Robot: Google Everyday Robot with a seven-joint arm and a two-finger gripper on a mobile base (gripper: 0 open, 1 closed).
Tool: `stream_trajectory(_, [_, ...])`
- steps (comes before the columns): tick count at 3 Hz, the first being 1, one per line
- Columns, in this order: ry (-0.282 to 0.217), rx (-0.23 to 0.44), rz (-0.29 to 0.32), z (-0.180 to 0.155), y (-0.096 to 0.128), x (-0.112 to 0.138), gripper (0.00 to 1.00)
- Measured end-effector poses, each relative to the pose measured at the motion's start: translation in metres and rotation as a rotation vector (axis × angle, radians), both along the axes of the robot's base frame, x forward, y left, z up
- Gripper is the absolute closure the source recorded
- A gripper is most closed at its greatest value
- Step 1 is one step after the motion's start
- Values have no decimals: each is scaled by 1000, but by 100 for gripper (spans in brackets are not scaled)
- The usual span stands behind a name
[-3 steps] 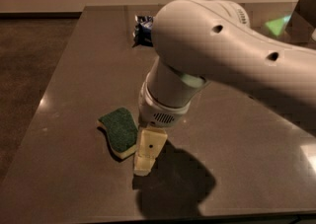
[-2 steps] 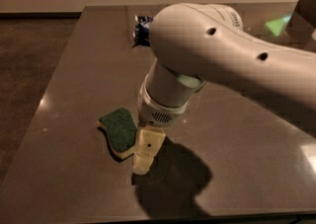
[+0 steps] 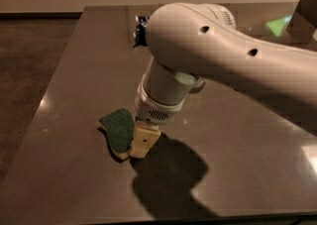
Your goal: Move sponge near blue chip bag
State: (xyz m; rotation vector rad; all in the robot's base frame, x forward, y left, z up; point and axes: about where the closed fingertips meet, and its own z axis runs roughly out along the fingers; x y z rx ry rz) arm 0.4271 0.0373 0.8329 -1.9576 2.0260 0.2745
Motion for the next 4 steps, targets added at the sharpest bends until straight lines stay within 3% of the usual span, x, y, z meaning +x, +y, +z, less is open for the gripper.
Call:
stream_trajectory(2, [-14,15,-7,20,2,4,81])
stream_trajectory(3, [-11,19,-66,35,-8,19,100])
stream_trajectory(4, [-3,33,-147,54,-18,41,100])
